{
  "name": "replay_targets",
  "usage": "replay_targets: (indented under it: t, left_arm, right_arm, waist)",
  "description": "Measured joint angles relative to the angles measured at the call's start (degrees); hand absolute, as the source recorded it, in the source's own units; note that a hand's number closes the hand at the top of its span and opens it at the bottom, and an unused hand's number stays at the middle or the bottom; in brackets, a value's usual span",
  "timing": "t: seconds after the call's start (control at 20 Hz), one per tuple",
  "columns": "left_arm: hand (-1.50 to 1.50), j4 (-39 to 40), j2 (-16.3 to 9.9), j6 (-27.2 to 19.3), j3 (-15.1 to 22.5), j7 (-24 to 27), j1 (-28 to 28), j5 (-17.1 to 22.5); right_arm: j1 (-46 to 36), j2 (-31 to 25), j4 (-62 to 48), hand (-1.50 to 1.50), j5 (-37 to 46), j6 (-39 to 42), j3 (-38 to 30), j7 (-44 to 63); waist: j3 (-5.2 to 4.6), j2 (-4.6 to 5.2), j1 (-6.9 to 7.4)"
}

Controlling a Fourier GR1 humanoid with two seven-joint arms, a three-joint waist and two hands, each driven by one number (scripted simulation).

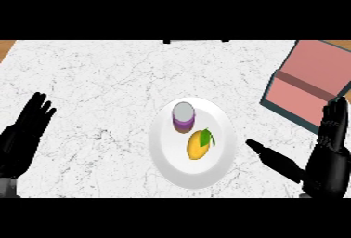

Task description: Pick the lemon from the plate and place it in the cardboard box

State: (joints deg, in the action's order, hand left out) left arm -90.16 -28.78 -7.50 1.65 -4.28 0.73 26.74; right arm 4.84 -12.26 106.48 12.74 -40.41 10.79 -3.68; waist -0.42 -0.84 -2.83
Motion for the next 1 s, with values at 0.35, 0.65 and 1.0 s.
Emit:
replay_targets:
  t: [0.35, 0.65, 1.0]
  left_arm:
    - [0.0, -0.89, 0.36, -0.26, 0.78, -2.33, -0.48, 0.13]
    - [0.0, -1.58, 0.55, -0.49, 1.3, -3.37, -1.25, 0.01]
    - [0.0, -1.94, 0.78, -0.27, 1.95, -4.35, -2.72, -0.13]
  right_arm:
    - [7.47, -2.27, 5.02, -1.5, 22.19, 1.17, 9.57, 13.49]
    - [10.61, -6.24, 5.93, -1.5, 34.46, 13.94, 11.83, 30.12]
    - [4.74, -3.31, 10.12, -1.5, 42.46, 34.55, 15.97, 53.94]
  waist:
    - [-0.22, 0.45, 1.26]
    - [-0.48, 0.89, 2.12]
    - [-0.31, 1.17, 4.09]
